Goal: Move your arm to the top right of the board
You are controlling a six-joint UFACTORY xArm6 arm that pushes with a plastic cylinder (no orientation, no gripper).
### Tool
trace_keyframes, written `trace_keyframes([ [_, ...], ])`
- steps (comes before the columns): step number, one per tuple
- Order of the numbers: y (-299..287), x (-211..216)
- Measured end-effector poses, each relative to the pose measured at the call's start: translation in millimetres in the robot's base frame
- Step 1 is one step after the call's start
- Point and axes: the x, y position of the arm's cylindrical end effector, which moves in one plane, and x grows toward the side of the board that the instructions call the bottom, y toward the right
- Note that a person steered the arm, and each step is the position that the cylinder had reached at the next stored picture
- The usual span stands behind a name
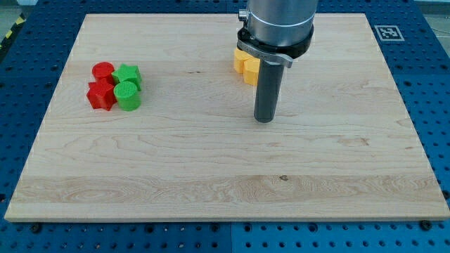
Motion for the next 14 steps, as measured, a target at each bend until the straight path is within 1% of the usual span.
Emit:
trace_keyframes([
  [4,-1,0],
  [5,14,0],
  [6,43,0],
  [8,123,-26],
  [9,148,-49],
  [10,161,-72],
  [13,169,-105],
  [14,194,-134],
])
